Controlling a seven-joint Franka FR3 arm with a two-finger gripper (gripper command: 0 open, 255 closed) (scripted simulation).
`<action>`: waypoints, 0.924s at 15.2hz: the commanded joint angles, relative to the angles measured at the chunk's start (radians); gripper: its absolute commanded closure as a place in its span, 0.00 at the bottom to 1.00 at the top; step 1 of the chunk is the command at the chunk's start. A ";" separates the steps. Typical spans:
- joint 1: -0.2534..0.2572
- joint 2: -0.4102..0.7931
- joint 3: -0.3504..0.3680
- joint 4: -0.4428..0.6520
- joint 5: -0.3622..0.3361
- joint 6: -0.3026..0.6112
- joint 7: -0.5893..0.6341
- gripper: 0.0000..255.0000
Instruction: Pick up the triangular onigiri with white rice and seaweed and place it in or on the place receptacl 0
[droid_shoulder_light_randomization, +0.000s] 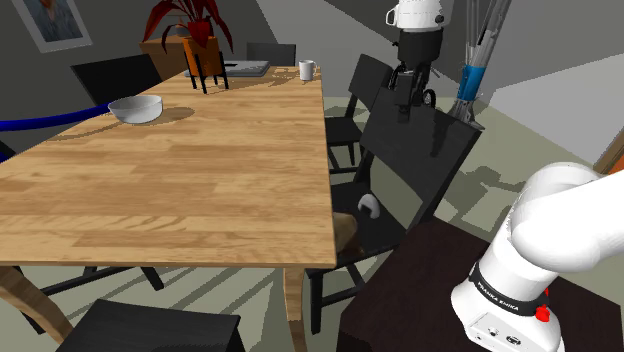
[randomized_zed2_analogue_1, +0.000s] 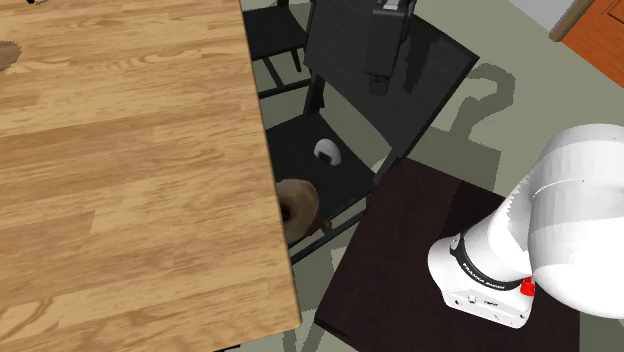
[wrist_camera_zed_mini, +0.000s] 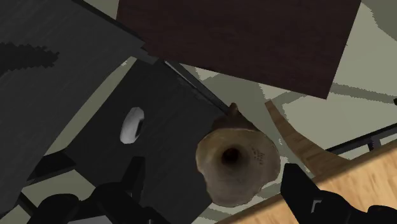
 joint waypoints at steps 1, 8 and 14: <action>0.000 0.000 0.000 0.000 0.000 0.000 0.000 0.00; -0.040 -0.035 -0.120 -0.235 -0.024 0.282 -0.067 0.00; -0.076 0.027 -0.236 -0.382 -0.041 0.556 -0.139 0.00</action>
